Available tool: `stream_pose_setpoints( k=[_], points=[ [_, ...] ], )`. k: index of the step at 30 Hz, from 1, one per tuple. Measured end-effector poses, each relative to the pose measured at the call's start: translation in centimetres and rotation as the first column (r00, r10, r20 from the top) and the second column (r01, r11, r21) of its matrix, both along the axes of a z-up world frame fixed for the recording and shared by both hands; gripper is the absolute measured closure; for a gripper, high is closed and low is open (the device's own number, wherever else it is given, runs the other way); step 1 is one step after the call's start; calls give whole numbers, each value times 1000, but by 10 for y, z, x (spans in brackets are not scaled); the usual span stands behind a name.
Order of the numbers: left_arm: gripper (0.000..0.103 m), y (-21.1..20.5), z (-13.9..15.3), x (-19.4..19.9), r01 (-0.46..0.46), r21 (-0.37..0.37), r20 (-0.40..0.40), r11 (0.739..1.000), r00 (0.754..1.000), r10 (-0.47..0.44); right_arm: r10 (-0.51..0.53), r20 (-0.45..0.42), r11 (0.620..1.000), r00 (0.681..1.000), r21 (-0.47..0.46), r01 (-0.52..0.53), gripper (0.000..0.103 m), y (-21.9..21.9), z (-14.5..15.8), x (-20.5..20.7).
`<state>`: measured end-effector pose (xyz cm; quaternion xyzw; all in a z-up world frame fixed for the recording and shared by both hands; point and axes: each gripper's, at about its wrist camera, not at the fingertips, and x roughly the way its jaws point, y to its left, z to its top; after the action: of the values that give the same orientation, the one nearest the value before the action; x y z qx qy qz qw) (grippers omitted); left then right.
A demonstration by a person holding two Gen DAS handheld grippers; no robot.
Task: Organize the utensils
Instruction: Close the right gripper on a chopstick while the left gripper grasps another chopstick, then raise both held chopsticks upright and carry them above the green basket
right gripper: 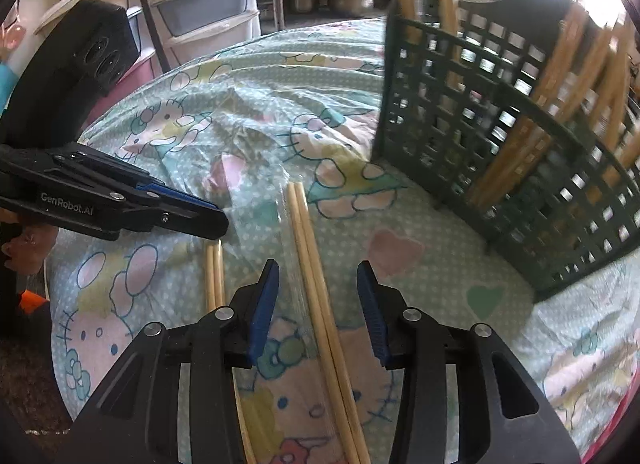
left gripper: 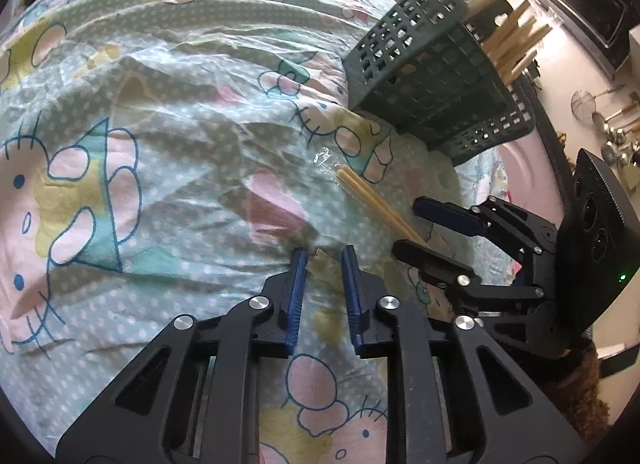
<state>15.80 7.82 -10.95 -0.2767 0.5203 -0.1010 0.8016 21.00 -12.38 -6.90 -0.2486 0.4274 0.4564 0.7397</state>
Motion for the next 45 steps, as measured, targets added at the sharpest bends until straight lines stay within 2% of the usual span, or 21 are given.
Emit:
stream_pose_setpoints(
  k=[5, 13, 17, 19, 30, 39, 45],
  points=[
    [98, 8, -2, -3, -11, -23, 3, 1000, 1000, 11, 24, -7, 999, 1000, -38, -24, 68, 22, -2, 7],
    [101, 15, 2, -11, -6, -26, 29, 1000, 1000, 7, 20, -44, 997, 999, -70, -23, 73, 48, -6, 19],
    [102, 13, 9, -16, -4, -34, 51, 999, 999, 6, 26, -33, 996, 999, -82, -29, 89, 54, -5, 17],
    [102, 12, 16, -19, 2, -32, 69, 999, 998, 0, 20, -41, 997, 999, -74, -23, 91, 53, -3, 17],
    [103, -4, 60, -24, 53, -32, 188, 998, 981, -46, -83, 1, 993, 997, 87, 83, 93, -1, 47, 17],
    [103, -33, 106, -22, 125, 2, 298, 992, 947, -120, -183, 53, 962, 982, 218, 167, 93, -51, 89, 11],
    [103, -59, 137, -13, 190, 30, 362, 981, 913, -188, -257, 91, 927, 962, 304, 219, 93, -82, 117, 10]
  ],
)
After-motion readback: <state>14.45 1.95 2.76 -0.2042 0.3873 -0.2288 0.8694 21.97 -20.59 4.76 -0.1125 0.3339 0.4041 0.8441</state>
